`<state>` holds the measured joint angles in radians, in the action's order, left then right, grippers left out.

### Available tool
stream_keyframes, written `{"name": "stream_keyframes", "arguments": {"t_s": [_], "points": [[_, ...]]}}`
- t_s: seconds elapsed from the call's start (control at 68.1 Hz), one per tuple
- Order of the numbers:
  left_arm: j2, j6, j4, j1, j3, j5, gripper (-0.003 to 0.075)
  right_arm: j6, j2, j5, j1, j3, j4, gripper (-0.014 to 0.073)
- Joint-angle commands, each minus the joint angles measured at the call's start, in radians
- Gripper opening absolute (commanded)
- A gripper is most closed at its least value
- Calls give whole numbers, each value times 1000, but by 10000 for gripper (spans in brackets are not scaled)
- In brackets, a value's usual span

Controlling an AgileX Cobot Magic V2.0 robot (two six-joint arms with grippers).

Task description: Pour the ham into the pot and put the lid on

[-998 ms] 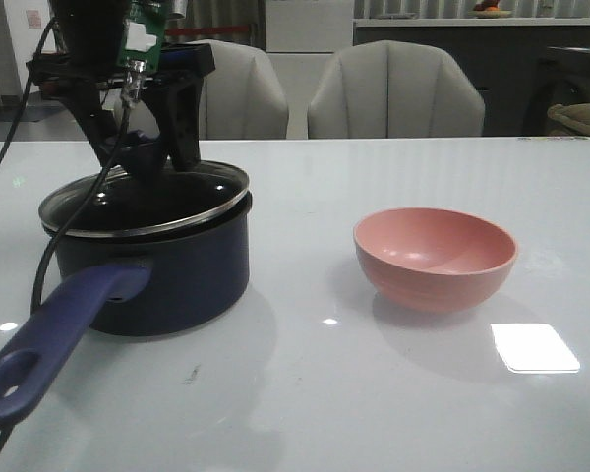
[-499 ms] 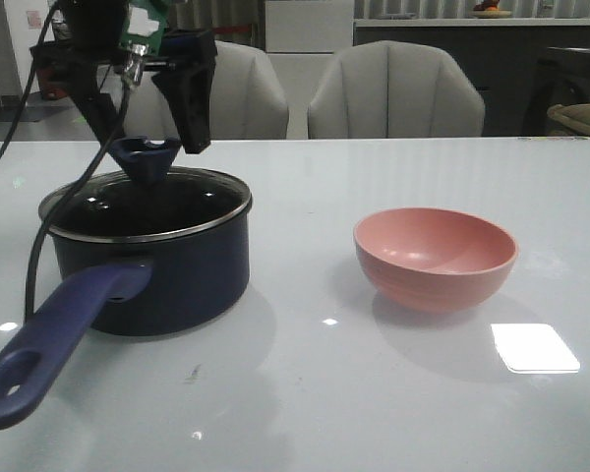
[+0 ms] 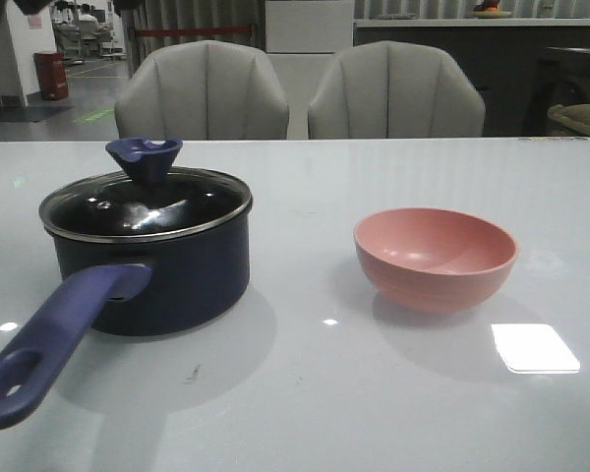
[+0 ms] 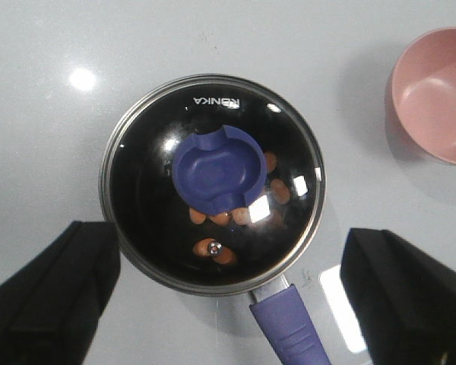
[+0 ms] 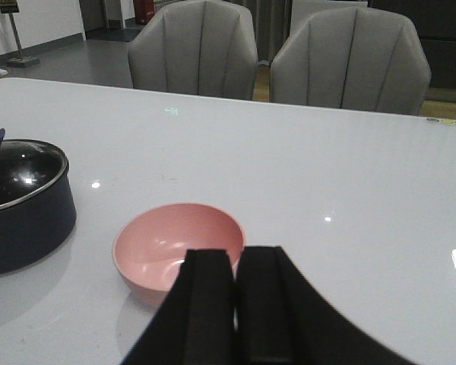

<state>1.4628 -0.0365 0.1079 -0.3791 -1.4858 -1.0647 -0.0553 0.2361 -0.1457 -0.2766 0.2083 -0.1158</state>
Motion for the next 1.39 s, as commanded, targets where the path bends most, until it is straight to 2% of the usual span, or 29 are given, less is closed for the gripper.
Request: {"name": "stream_keyframes", "arguments": {"t_s": [0.0,0.147,0.484,0.719,0.763,0.851,0.939,1.012,1.071,1.13,1.379], "points": [[-153,-2,13,-7,111,127,625,-11,9,75,1,29,10,162],[-313,-2,15,-7,309,234,625,-11,9,75,1,29,10,162],[-797,-2,20,-7,747,579,625,-11,9,75,1,29,10,162],[-1116,-2,18,-7,982,640,615,-11,9,75,1,29,10,162],[-1172,-2,11,-7,1015,639,592,-11,9,75,1,29,10,162],[-1253,-2,11,-7,1075,639,488,-11,9,75,1,29,10,162],[-1315,-2,11,-7,1100,644,346,-11,9,75,1,29,10,162],[-1350,-2,11,-7,1103,651,186,-11,9,75,1,29,10,162],[-1362,-2,11,-7,1103,651,98,-11,9,75,1,29,10,162],[-1365,-2,11,-7,1103,643,125,-11,9,75,1,29,10,162],[-1365,-2,11,-7,1103,639,113,-11,9,75,1,29,10,162]]}}
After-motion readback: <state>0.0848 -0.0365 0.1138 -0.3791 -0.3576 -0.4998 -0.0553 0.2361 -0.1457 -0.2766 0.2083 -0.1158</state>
